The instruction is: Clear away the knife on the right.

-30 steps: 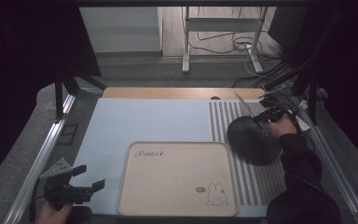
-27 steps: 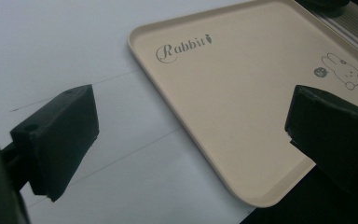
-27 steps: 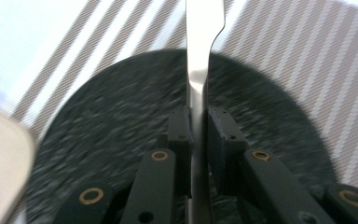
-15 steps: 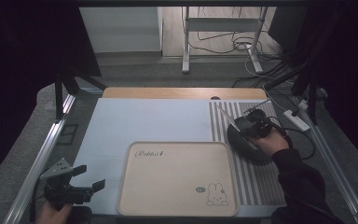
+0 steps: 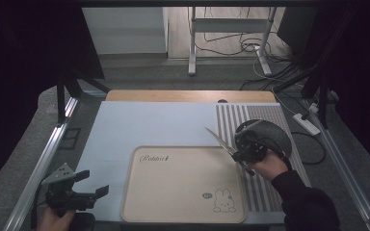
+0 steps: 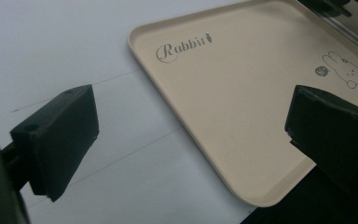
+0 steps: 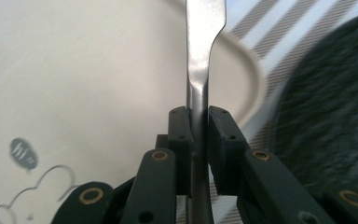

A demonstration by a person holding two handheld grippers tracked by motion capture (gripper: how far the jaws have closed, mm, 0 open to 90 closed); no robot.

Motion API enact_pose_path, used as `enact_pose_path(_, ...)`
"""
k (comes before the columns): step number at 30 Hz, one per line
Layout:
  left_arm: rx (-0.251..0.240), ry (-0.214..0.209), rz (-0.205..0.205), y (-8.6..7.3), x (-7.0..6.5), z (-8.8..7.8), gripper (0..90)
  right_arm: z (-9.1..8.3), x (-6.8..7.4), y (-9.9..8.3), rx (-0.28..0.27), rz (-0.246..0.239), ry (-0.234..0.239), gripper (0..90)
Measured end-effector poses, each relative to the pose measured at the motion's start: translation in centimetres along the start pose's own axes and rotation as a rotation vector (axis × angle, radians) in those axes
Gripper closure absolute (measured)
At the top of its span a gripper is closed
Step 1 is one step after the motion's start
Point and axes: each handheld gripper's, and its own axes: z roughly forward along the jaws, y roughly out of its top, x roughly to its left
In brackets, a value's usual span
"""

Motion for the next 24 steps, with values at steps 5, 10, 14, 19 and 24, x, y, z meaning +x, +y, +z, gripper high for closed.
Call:
enact_pose_path(5, 0.0, 0.0, 0.0, 0.0, 0.0, 0.0, 3.7, 0.8, 2.4, -0.3, 0.031, -0.027, 0.021, 80.1)
enact_pose_path(10, 0.001, 0.0, 0.0, 0.0, 0.0, 0.0, 3.7, 1.6, 4.8, -0.2, 0.061, -0.061, 0.036, 80.1)
enact_pose_path(14, 0.003, 0.0, 0.0, 0.0, 0.0, 0.1, 3.7, 2.2, 6.1, 0.0, 0.073, -0.078, 0.049, 80.0)
enact_pose_path(19, 0.007, 0.001, 0.004, 0.1, 0.0, 0.1, 3.7, 3.8, 7.1, -0.2, 0.118, -0.096, 0.044, 79.9)
enact_pose_path(24, 0.006, -0.001, 0.004, 0.0, 0.0, 0.1, 3.7, 4.4, 7.3, -0.4, 0.157, -0.13, 0.047, 78.7)
